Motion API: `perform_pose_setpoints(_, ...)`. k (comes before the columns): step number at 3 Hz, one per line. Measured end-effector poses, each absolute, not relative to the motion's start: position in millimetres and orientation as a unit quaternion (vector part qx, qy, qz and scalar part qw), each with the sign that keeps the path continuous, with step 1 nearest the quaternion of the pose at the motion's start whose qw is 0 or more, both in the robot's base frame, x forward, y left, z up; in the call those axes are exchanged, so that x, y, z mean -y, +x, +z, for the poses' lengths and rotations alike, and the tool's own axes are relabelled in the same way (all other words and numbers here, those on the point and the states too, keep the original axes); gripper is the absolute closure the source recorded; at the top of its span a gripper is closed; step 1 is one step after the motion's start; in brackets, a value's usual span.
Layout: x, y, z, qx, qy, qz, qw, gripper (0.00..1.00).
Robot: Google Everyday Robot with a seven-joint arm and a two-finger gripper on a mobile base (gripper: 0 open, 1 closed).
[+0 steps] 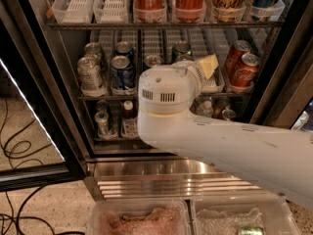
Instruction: Pick green can from middle shelf of fridge
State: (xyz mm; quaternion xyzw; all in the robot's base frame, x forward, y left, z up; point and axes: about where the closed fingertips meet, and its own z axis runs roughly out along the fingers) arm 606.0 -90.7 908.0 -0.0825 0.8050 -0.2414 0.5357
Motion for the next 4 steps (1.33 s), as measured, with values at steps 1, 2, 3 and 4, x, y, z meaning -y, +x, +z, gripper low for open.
perform_pose_setpoints(1,94.5,611.7,898.5,-0.814,-0.082,-0.238,0.524,0.14)
perform_pose_setpoints(2,90.3,620.6,880.5,-0.825,-0.092,-0.230,0.509,0.07)
perform_pose_setpoints(3,90.3,620.8,879.9,-0.825,-0.092,-0.230,0.508,0.11)
perform_pose_setpoints(4,90.3,620.8,879.9,-0.825,-0.092,-0.230,0.508,0.13)
